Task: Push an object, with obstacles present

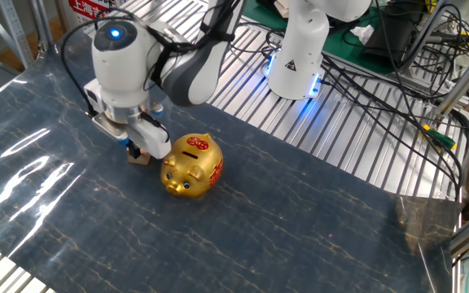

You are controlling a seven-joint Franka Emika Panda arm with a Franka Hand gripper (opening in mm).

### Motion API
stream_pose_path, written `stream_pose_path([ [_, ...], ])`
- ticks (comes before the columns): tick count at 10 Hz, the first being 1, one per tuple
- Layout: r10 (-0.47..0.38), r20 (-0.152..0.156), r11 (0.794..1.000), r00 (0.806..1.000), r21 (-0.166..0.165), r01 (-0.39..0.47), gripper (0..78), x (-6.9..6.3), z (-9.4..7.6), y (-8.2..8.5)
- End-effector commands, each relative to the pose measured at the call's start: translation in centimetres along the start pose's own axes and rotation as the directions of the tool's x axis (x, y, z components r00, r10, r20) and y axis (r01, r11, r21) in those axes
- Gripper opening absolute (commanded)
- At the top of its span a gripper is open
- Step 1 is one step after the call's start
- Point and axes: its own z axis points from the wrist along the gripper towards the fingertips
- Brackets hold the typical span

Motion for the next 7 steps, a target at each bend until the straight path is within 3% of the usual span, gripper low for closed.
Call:
stream_pose_path([
  [1,-0.013,-0.004,1.0,1.0,-0.008,0.013,0.0,-0.5,-2.2,-0.2],
  [2,-0.017,-0.004,1.0,1.0,-0.009,0.017,0.0,-0.5,-2.5,-0.2],
  [4,-0.016,-0.049,1.0,0.999,-0.005,0.016,0.0,0.1,-5.1,1.0],
  [7,0.009,-0.062,1.0,0.998,-0.003,-0.009,0.0,1.3,-7.0,2.8],
])
